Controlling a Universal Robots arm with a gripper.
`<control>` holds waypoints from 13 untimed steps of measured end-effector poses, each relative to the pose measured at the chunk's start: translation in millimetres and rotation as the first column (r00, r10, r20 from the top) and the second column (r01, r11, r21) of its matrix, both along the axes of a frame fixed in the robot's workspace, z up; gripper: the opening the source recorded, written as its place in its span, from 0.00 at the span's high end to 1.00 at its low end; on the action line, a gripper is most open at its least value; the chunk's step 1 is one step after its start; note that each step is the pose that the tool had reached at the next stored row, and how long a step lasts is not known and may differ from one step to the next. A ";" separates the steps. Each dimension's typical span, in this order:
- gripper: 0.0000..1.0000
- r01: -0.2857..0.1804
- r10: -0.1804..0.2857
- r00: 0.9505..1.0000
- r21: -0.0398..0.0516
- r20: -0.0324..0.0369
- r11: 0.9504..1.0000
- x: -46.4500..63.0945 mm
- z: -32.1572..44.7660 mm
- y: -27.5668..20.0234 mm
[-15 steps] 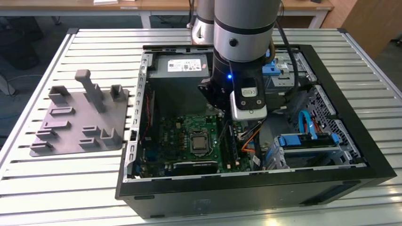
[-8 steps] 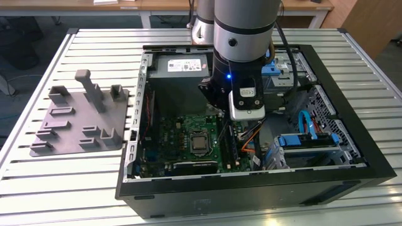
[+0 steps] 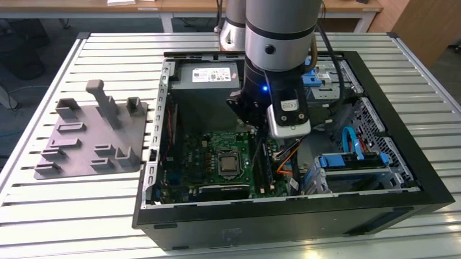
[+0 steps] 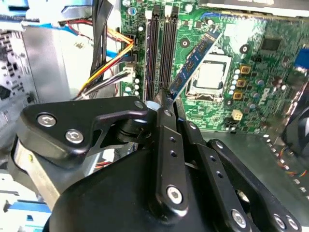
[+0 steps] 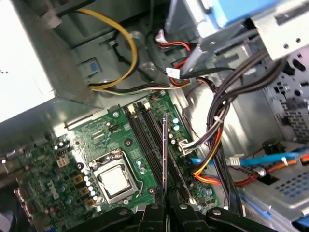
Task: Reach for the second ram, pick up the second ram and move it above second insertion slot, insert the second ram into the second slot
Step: 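Insert the second ram into the second slot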
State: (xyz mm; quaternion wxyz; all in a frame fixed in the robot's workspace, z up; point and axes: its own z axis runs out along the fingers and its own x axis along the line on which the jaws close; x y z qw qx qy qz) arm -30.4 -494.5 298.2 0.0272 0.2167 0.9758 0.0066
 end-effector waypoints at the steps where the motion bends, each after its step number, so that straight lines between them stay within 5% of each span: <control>1: 0.86 -0.018 0.018 1.000 0.000 0.000 1.000 0.0 0.0 0.0; 7: 0.86 -0.127 0.127 0.992 0.000 0.000 0.992 0.0 -0.9 0.0; 13: 0.86 -0.234 0.234 0.972 0.000 0.000 0.972 0.0 -2.0 0.0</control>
